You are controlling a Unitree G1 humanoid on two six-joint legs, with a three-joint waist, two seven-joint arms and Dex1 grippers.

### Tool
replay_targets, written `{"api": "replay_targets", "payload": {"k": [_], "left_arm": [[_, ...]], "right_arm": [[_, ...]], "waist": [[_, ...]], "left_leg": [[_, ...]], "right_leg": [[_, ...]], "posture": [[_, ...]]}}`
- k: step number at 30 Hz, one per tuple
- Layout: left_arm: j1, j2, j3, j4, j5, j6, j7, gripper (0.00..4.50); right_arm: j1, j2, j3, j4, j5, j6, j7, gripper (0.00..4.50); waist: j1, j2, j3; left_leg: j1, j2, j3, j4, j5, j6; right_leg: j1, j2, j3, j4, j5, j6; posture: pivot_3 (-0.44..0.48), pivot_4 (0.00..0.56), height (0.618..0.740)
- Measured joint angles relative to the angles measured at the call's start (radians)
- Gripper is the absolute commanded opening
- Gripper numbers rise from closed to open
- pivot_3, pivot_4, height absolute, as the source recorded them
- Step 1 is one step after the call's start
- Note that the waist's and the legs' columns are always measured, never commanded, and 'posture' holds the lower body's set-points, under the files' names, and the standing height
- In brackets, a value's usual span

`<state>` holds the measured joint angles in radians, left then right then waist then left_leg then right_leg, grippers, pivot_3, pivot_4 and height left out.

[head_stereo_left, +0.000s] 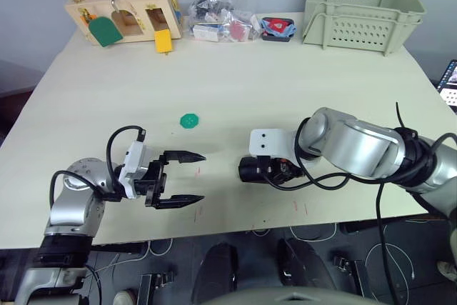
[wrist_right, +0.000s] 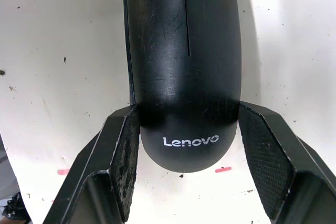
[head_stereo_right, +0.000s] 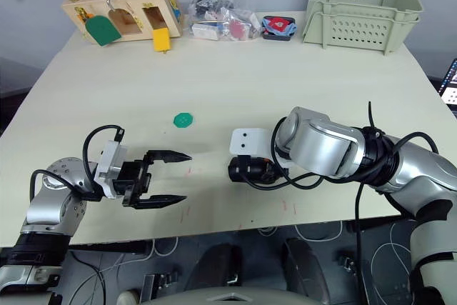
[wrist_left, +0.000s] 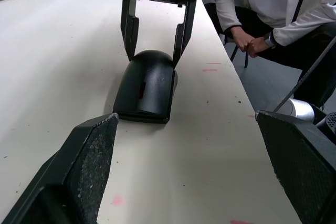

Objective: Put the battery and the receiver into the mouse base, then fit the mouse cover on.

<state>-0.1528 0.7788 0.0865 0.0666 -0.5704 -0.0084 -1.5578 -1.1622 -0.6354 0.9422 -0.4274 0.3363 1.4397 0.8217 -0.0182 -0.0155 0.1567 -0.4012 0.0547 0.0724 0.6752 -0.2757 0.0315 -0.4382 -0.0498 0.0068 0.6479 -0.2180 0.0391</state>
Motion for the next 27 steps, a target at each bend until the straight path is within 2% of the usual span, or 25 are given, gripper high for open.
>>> {"api": "replay_targets", "payload": {"k": [18, 19, 21, 27], "left_arm": [[0.000, 0.000, 0.000, 0.001, 0.014, -0.002, 0.000, 4.50], [0.000, 0.000, 0.000, 0.001, 0.015, -0.002, 0.000, 4.50], [0.000, 0.000, 0.000, 0.001, 0.016, -0.002, 0.000, 4.50], [0.001, 0.000, 0.000, 0.001, 0.016, -0.002, 0.000, 4.50]], "right_arm": [[0.001, -0.005, 0.000, 0.003, 0.008, -0.011, 0.000, 2.45], [0.001, -0.005, 0.000, 0.003, 0.008, -0.012, 0.000, 3.34], [0.003, -0.004, 0.000, 0.003, 0.010, -0.013, 0.000, 4.33], [0.017, -0.001, 0.000, 0.003, 0.017, -0.013, -0.003, 4.43]], "waist": [[-0.001, 0.000, 0.000], [-0.001, 0.000, 0.000], [0.000, 0.000, 0.000], [0.001, 0.000, 0.000]], "left_leg": [[0.000, 0.000, 0.000, 0.000, 0.000, 0.000], [0.000, 0.000, 0.000, 0.000, 0.000, 0.000], [0.000, 0.000, 0.000, 0.000, 0.000, 0.000], [0.000, 0.000, 0.000, 0.000, 0.000, 0.000]], "right_leg": [[0.000, 0.000, 0.000, 0.000, 0.000, 0.000], [0.000, 0.000, 0.000, 0.000, 0.000, 0.000], [0.000, 0.000, 0.000, 0.000, 0.000, 0.000], [0.000, 0.000, 0.000, 0.000, 0.000, 0.000]], "posture": [[0.000, 0.150, 0.740], [0.000, 0.150, 0.740], [0.000, 0.150, 0.740], [0.000, 0.150, 0.740]]}}
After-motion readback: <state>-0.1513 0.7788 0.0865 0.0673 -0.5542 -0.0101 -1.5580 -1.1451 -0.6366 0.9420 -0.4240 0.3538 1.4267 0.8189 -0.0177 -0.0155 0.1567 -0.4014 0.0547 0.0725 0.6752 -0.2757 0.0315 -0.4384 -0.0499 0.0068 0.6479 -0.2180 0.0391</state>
